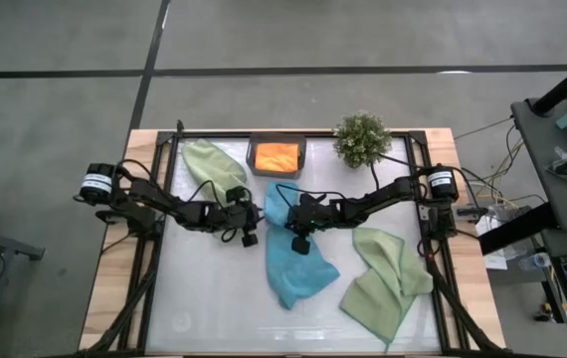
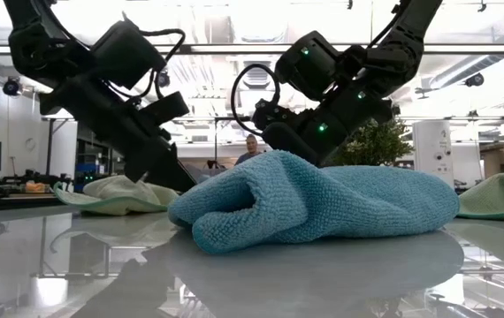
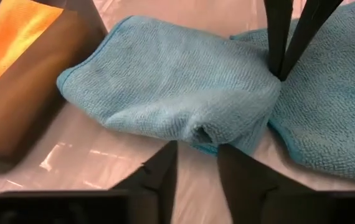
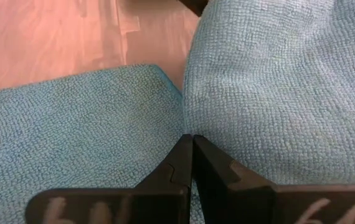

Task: Fold microfiber towels
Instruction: Fold the left blue microfiber towel

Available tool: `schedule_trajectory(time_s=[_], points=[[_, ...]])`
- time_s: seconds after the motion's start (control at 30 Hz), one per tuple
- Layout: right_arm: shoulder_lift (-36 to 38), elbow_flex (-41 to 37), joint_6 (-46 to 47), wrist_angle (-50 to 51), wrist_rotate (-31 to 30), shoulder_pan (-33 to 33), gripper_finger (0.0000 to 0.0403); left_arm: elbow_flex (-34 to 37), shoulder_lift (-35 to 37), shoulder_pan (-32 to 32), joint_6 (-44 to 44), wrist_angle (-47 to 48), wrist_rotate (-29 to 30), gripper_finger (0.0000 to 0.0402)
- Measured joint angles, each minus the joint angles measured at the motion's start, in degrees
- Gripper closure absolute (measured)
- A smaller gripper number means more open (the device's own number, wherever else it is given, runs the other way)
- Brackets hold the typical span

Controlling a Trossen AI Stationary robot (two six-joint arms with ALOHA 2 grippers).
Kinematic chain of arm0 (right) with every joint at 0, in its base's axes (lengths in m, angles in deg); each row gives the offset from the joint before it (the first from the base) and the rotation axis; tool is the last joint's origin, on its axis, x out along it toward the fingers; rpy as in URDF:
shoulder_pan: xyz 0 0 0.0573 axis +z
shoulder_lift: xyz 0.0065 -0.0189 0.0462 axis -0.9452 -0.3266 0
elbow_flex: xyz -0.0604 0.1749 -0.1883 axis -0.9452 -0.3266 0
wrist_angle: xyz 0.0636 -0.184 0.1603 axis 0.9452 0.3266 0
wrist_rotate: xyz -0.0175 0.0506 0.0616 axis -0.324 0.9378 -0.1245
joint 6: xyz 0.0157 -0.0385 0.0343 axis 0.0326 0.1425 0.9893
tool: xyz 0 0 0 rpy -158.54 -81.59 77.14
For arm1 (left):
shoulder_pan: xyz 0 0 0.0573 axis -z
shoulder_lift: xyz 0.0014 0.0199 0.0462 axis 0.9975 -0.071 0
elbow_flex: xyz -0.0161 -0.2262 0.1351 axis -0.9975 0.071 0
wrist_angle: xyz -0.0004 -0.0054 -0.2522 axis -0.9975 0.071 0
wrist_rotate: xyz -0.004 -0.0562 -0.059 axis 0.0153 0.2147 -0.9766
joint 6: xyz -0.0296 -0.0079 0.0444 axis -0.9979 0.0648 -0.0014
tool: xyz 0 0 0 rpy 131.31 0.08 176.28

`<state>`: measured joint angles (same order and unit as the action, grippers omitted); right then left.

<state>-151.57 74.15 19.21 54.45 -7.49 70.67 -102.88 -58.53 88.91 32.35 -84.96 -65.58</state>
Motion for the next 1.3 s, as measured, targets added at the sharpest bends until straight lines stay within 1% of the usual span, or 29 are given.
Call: schedule_trajectory(time_s=[0.07,0.13,0.17,0.27,0.3,0.4,0.53,0.7,0.77,0.87,0.97,1.03,1.1,1.17,1.3], points=[[0.0,0.0,0.0,0.0,0.0,0.0,0.0394,0.0,0.0,0.0,0.8,-0.1,-1.5,0.0349],[0.0,0.0,-0.1,0.0,0.0,0.0,0.0394,-0.2,0.0,0.0,2.1,-0.7,-4.2,0.0383],[0.0,0.0,-0.1,0.0,0.0,0.0,0.0394,-0.3,0.0,0.0,2.6,-1.9,-5.1,0.0392],[0.0,0.0,-0.1,0.0,0.0,0.0,0.0394,-0.2,0.1,0.0,3.0,-7.8,-5.8,0.0389],[0.0,0.0,-0.1,0.0,0.0,0.0,0.0394,-0.2,0.1,0.0,3.1,-8.4,-5.7,0.0386],[0.0,0.0,-0.1,0.0,0.0,0.0,0.0394,-0.1,0.1,-0.2,3.2,-8.2,-3.9,0.0384],[0.0,0.0,-0.1,0.0,0.0,0.0,0.0394,-0.1,0.3,-0.2,3.2,-6.1,-3.9,0.0383],[0.0,0.0,-0.1,0.0,0.0,0.0,0.0394,-0.1,3.8,-0.2,3.0,-6.0,-4.6,0.0379],[0.0,0.0,-0.1,0.0,0.0,0.0,0.0394,0.0,6.4,-0.2,4.1,-5.5,-4.3,0.0371],[0.0,0.0,-0.1,0.1,0.0,0.0,0.0394,0.0,11.2,-0.4,5.6,-1.7,-2.3,0.0352],[0.0,0.0,-0.1,0.0,0.0,0.0,0.0394,0.1,15.2,-0.4,6.0,6.5,-1.5,0.0330],[0.0,-0.1,-0.1,0.0,0.0,0.0,0.0394,0.1,16.5,-0.4,5.8,12.2,-1.6,0.0311],[0.0,-0.1,-0.1,0.0,0.0,0.0,0.0394,0.5,16.2,-0.1,5.8,15.0,-2.6,0.0287],[0.0,-0.1,-0.1,0.0,0.0,0.0,0.0394,1.2,14.8,0.5,5.9,14.4,-2.8,0.0258],[0.0,-0.1,-0.1,0.0,0.0,-0.2,0.0394,1.2,9.7,1.0,10.0,7.9,-3.0,0.0207]])
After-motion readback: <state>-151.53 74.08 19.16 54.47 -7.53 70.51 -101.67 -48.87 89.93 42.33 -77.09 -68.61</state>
